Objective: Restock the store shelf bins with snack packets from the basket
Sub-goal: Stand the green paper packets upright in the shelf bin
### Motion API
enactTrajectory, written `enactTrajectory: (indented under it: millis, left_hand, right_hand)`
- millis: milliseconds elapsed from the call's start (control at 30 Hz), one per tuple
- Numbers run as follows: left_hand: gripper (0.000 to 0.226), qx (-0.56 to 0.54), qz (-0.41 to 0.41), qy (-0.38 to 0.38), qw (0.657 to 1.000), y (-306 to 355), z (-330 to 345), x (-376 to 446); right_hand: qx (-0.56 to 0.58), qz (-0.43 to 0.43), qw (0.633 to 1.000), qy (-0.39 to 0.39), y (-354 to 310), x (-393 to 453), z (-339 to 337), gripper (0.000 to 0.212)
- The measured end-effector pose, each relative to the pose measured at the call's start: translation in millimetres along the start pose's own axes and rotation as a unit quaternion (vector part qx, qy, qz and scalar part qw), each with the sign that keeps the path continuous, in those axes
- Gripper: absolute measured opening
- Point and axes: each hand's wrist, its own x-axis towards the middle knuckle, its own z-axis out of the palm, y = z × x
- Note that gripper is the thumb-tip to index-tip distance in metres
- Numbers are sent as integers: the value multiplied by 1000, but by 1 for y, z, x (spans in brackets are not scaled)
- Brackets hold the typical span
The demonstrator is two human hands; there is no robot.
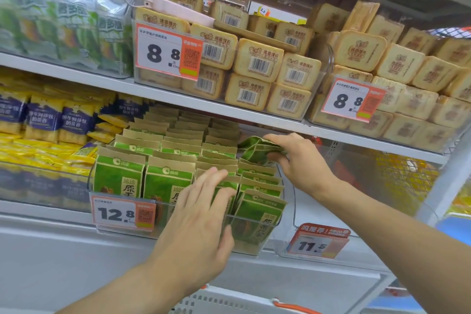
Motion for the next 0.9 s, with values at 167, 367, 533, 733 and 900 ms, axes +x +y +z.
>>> enactTrajectory:
  millis: [167, 367, 533, 733, 900]
  left_hand:
    - [48, -1, -3, -5, 1000, -2, 2, 3]
    - [49, 1, -6, -6, 1000, -1, 2, 3]
    - [49, 8, -5, -8, 1000, -1, 1, 4]
    - [48, 6, -3, -9, 1000, -5, 1, 3]
    - [46, 4, 11, 6, 1000, -8, 2, 5]
  right_hand:
    - [41, 72, 995, -53, 3, 17, -1, 14]
    - [36, 127, 988, -83, 1, 28, 7, 21]
    - [59, 229, 969, -68, 5, 35, 18, 31]
    - [193, 274, 938, -88, 25, 51, 30, 61]
    - [112, 277, 949, -101, 37, 61, 37, 58]
